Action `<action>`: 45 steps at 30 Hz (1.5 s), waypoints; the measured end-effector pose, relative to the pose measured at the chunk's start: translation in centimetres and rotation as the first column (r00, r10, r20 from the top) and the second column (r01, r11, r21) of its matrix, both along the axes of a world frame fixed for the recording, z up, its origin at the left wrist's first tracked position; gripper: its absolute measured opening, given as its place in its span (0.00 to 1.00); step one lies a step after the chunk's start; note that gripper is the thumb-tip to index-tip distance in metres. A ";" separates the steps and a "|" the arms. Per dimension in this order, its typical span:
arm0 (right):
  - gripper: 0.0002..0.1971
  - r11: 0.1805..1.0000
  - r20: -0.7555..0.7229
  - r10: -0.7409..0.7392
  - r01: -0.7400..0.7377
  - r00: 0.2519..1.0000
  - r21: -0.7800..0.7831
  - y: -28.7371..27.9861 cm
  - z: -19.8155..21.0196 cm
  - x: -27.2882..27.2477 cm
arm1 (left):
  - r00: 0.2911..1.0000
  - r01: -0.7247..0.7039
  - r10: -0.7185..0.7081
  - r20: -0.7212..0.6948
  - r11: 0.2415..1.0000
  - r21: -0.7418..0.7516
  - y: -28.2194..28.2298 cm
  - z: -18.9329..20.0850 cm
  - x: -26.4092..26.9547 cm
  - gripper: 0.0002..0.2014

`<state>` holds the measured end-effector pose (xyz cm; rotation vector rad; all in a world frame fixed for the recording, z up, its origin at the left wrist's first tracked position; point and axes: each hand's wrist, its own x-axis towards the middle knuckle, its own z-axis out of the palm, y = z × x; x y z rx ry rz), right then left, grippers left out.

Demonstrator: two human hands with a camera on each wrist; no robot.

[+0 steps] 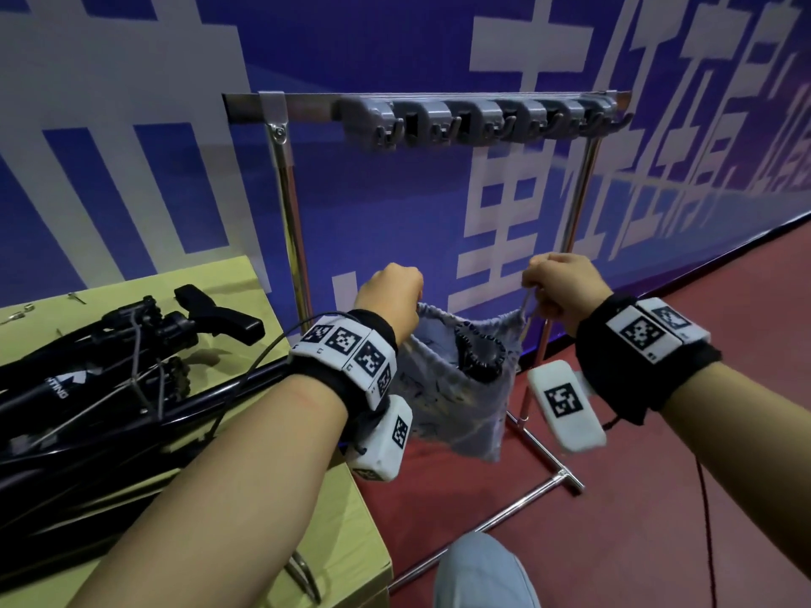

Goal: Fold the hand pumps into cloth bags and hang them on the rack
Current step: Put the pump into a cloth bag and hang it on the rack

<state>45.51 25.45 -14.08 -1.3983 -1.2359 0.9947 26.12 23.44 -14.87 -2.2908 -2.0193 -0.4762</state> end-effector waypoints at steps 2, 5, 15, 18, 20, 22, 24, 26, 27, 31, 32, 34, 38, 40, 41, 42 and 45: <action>0.19 0.999 -0.067 -0.041 0.042 0.997 0.006 0.3 0.3 0.6 | 0.997 -0.021 0.024 -0.068 0.999 0.041 -0.2 0.3 0.2 0.08; 0.20 0.994 -0.177 -0.110 0.110 0.978 -0.006 0.6 0.7 1.6 | 0.999 -0.042 0.042 -0.020 0.998 0.038 -0.5 0.3 0.7 0.05; 0.10 0.990 -0.159 -0.128 0.116 0.979 -0.079 0.6 0.8 2.6 | 0.300 0.154 0.274 0.914 0.931 -0.330 -0.6 1.0 1.3 0.10; 0.08 0.994 -0.154 -0.026 0.009 0.988 -0.107 0.4 0.5 3.1 | 0.188 0.204 0.296 0.936 0.921 -0.332 -0.7 1.5 1.0 0.15; 0.09 0.997 -0.185 -0.011 -0.004 0.983 -0.081 0.3 0.5 3.4 | 0.144 0.217 0.246 0.958 0.937 -0.273 -0.6 1.8 0.9 0.15; 0.12 1.000 -0.158 0.013 -0.016 0.987 -0.022 0.1 0.4 3.3 | 0.086 0.310 0.237 0.968 0.917 -0.252 -0.9 2.1 1.0 0.14; 0.16 0.995 -0.106 0.088 -0.084 0.990 0.046 -0.3 0.1 3.0 | 0.038 0.426 0.246 0.969 0.873 -0.238 -1.3 2.3 1.2 0.15; 0.19 0.983 -0.126 0.163 -0.150 0.979 0.102 -0.7 -0.3 2.8 | 0.000 0.452 0.203 0.979 0.873 -0.181 -1.5 2.4 1.4 0.15; 0.22 0.979 -0.150 0.179 -0.161 0.972 0.125 -0.9 -0.4 2.7 | 0.023 0.420 0.146 0.989 0.896 -0.142 -1.5 2.2 1.5 0.14; 0.24 0.970 -0.218 0.218 -0.186 0.951 0.159 -0.9 -0.1 3.3 | 0.372 0.332 0.066 0.926 0.922 -0.199 -1.2 1.3 1.8 0.15; 0.23 0.964 -0.212 0.240 -0.208 0.947 0.164 -1.0 -0.1 3.5 | 0.423 0.400 0.069 0.903 0.880 -0.255 -1.3 1.1 2.0 0.17; 0.20 0.955 -0.180 0.269 -0.238 0.946 0.178 -1.0 -0.2 3.5 | 0.537 0.521 0.052 0.842 0.764 -0.380 -1.6 0.7 2.5 0.18; 0.22 0.966 -0.108 0.223 -0.204 0.969 0.161 -0.6 -1.3 3.0 | 0.571 0.515 0.124 0.812 0.716 -0.472 -2.1 -0.2 4.1 0.11; 0.25 0.973 -0.094 0.177 -0.160 0.980 0.169 -0.6 -1.7 2.9 | 0.463 0.513 0.206 0.862 0.731 -0.450 -2.0 -0.1 4.2 0.10; 0.26 0.974 -0.090 0.160 -0.142 0.983 0.177 -0.7 -1.8 3.0 | 0.426 0.515 0.217 0.878 0.740 -0.432 -2.0 0.0 4.1 0.11; 0.27 0.974 -0.084 0.144 -0.126 0.986 0.188 -0.7 -1.7 3.1 | 0.407 0.516 0.207 0.890 0.752 -0.411 -2.0 0.2 4.1 0.11; 0.28 0.967 -0.072 0.116 -0.096 0.991 0.237 -0.9 -1.2 3.8 | 0.328 0.503 0.166 0.930 0.803 -0.321 -2.0 0.7 3.8 0.08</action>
